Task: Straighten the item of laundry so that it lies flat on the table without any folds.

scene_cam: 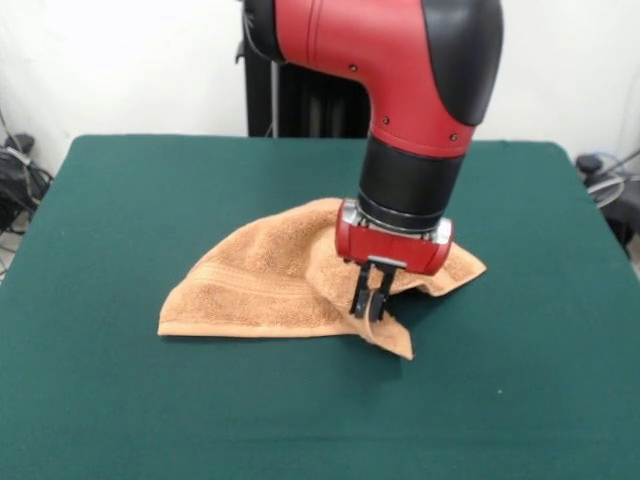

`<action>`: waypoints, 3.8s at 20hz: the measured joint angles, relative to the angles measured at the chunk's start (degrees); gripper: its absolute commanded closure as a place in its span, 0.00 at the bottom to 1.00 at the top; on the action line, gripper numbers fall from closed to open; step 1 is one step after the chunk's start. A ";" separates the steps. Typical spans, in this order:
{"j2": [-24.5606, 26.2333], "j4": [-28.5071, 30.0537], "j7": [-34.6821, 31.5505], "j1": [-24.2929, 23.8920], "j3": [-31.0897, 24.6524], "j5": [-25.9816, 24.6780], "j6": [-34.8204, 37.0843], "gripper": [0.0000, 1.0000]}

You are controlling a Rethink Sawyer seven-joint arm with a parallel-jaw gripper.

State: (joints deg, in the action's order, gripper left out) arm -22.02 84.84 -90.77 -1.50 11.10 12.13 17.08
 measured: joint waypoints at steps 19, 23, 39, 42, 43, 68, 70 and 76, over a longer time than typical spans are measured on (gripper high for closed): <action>-4.68 4.52 0.00 -0.61 0.05 0.19 0.01 1.00; -5.08 4.74 0.00 -0.60 0.17 0.19 0.01 1.00; -7.25 6.99 0.00 1.10 0.80 1.01 1.26 1.00; -7.88 7.13 0.00 1.59 1.17 1.34 2.06 1.00; -8.03 7.21 0.00 2.10 1.62 1.56 2.54 1.00; -10.69 10.51 -0.60 6.04 5.98 5.80 5.61 1.00; -10.70 10.75 -0.60 5.97 5.98 5.99 5.61 1.00; -10.69 11.79 -0.60 5.42 5.98 6.42 5.62 0.00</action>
State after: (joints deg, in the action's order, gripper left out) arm -32.70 96.63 -91.37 3.92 17.08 18.55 22.70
